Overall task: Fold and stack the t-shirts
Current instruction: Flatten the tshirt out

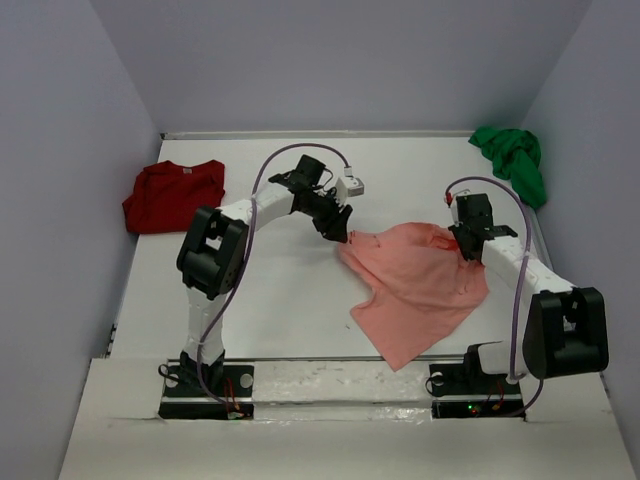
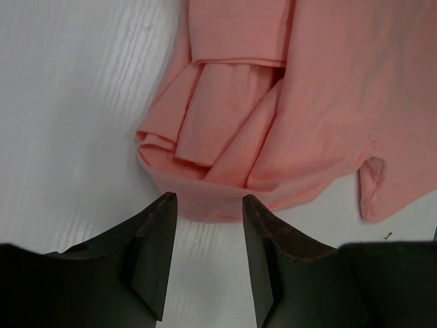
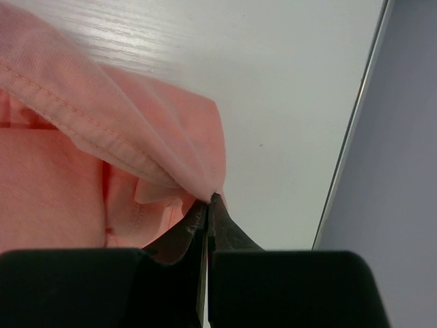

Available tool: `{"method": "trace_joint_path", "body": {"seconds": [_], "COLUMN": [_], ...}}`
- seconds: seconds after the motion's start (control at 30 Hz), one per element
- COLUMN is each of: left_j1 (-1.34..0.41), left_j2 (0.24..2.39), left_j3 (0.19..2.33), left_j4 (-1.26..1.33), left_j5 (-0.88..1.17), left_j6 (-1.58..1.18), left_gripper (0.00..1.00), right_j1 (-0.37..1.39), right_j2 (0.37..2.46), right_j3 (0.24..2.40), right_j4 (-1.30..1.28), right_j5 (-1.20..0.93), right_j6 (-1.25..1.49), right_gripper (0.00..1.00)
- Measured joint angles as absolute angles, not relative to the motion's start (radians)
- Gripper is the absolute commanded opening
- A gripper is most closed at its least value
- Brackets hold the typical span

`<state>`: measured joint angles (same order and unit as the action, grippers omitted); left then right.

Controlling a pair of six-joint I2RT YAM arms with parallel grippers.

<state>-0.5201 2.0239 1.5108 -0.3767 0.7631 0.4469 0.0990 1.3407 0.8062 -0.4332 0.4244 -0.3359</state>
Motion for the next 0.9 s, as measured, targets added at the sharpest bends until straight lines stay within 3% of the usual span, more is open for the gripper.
{"method": "trace_joint_path", "body": {"seconds": [0.33, 0.9], "left_j1": [-0.623, -0.649], "left_j2": [2.119, 2.131], "left_j3": [1.6, 1.636], "left_j4": [-0.439, -0.439], "left_j5": [0.706, 0.492], "left_j6": [0.457, 0.45], "left_gripper": [0.53, 0.58], "right_j1": [0.099, 0.099], "right_j2": [1.355, 1.389], "right_j3": [0.804, 0.804], "right_j4": [-0.431, -0.425], "right_j5": [0.418, 0.399], "right_j6": [-0.336, -0.336], "right_gripper": [0.0, 0.0]}}
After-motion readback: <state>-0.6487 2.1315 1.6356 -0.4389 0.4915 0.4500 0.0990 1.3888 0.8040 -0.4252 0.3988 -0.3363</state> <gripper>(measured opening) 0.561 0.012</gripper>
